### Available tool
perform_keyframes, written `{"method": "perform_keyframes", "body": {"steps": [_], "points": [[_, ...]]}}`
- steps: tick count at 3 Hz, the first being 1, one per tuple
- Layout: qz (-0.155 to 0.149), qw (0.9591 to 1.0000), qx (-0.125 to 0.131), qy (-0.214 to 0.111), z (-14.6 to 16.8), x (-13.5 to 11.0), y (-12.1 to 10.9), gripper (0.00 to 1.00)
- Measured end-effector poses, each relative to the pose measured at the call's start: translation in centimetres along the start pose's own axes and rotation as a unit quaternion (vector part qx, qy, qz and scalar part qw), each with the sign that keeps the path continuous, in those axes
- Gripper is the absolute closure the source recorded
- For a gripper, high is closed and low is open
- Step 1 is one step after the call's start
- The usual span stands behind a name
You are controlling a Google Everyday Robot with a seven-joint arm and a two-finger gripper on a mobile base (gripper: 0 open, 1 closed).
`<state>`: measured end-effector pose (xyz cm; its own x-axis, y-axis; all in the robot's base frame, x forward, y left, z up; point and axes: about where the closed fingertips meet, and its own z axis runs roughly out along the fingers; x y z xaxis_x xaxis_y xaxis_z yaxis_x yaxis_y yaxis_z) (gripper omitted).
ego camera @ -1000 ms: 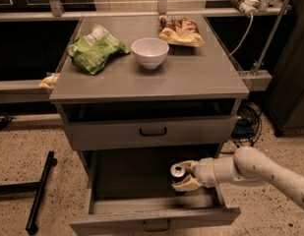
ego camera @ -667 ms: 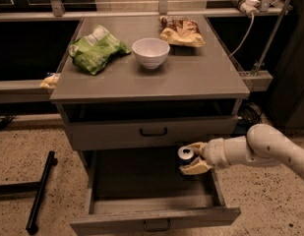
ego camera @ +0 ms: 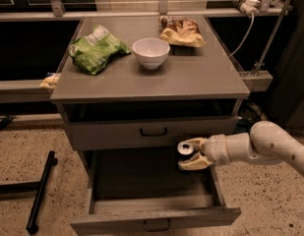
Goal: Pick pepsi can from middle drawer and place on counter
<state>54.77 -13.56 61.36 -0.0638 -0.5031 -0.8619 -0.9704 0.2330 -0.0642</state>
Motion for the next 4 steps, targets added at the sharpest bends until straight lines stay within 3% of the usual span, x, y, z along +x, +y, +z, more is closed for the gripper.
{"method": "perform_keyframes", "body": {"steps": [1, 2, 3, 4], "points": [[-0.011, 0.9992, 0.004, -0.037, -2.2, -3.9, -0.4, 1.00], [-0.025, 0.9991, 0.022, -0.028, -6.8, -10.3, -1.2, 1.00], [-0.034, 0.9980, 0.053, 0.008, -13.0, -18.4, -2.5, 1.00], [-0.060, 0.9944, 0.084, 0.020, -18.1, -27.4, -3.5, 1.00]]}}
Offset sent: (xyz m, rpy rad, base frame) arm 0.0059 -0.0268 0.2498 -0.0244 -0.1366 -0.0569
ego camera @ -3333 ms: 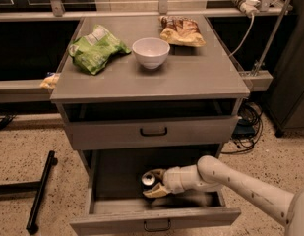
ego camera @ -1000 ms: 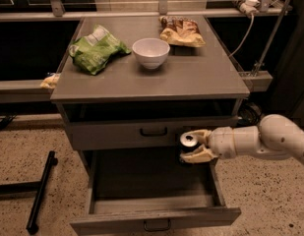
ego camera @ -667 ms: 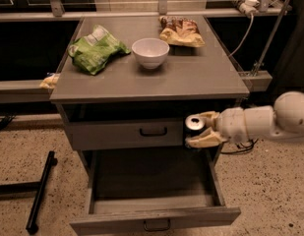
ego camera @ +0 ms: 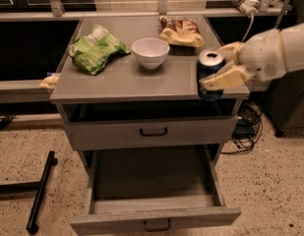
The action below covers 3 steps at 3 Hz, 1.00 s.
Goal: Pick pepsi can from middle drawer and place on counter
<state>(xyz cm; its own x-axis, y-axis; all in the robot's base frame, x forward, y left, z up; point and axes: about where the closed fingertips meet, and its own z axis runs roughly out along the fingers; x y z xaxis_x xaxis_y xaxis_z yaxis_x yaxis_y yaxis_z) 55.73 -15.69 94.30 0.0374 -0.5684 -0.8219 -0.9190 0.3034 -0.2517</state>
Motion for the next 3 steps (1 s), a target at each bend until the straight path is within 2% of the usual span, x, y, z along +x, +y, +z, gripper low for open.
{"method": "perform_keyframes", "body": {"steps": [1, 2, 3], "points": [[-0.007, 0.9999, 0.013, -0.008, -1.0, -1.4, -0.9, 1.00], [0.002, 0.9999, 0.013, -0.010, -0.4, -1.3, -1.6, 1.00], [0.019, 0.9996, 0.012, -0.019, 0.8, -0.8, -4.0, 1.00]]}}
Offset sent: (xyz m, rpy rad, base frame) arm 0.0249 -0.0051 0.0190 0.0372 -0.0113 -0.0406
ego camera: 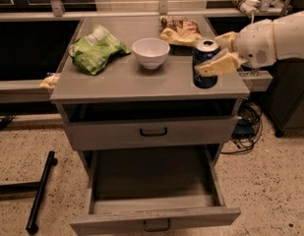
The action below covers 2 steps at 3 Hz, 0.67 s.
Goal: Pick pepsi can from middle drawer and place on counter
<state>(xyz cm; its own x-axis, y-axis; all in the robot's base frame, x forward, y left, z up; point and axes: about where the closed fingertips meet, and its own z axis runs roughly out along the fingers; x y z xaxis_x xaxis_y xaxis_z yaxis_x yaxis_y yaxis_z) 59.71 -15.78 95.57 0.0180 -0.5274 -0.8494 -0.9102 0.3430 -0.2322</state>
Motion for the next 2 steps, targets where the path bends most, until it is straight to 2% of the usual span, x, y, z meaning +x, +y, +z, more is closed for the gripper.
{"method": "perform_keyframes", "body": {"steps": [1, 2], "points": [[0.017, 0.9998, 0.002, -0.014, 1.6, 0.5, -2.8, 1.00], [0.032, 0.9990, 0.003, -0.030, 3.2, 1.2, -4.7, 1.00]]}}
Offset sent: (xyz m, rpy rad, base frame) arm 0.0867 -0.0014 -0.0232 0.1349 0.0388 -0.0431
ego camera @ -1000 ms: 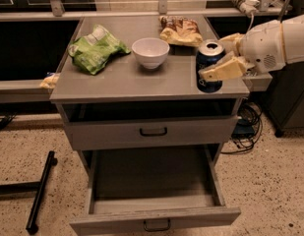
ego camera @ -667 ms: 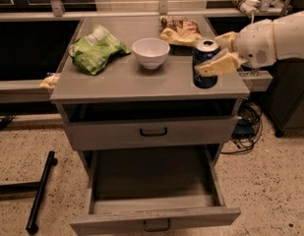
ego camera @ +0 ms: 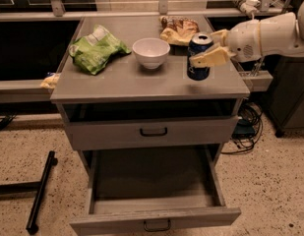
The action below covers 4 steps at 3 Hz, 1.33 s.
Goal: Pick pepsi can from middle drawer and place on counter
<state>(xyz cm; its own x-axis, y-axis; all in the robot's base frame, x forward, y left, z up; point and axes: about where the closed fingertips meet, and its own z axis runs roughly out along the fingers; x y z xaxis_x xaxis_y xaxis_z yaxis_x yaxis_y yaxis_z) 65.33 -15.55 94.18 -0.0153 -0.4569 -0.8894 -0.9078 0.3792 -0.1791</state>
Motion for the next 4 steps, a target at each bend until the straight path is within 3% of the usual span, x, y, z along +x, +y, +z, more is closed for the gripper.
{"method": "perform_keyframes", "body": {"steps": [2, 4], "points": [[0.040, 0.9987, 0.010, -0.030, 1.7, 2.7, -1.6, 1.00], [0.053, 0.9977, 0.014, -0.039, 2.3, 5.2, -1.5, 1.00]]}}
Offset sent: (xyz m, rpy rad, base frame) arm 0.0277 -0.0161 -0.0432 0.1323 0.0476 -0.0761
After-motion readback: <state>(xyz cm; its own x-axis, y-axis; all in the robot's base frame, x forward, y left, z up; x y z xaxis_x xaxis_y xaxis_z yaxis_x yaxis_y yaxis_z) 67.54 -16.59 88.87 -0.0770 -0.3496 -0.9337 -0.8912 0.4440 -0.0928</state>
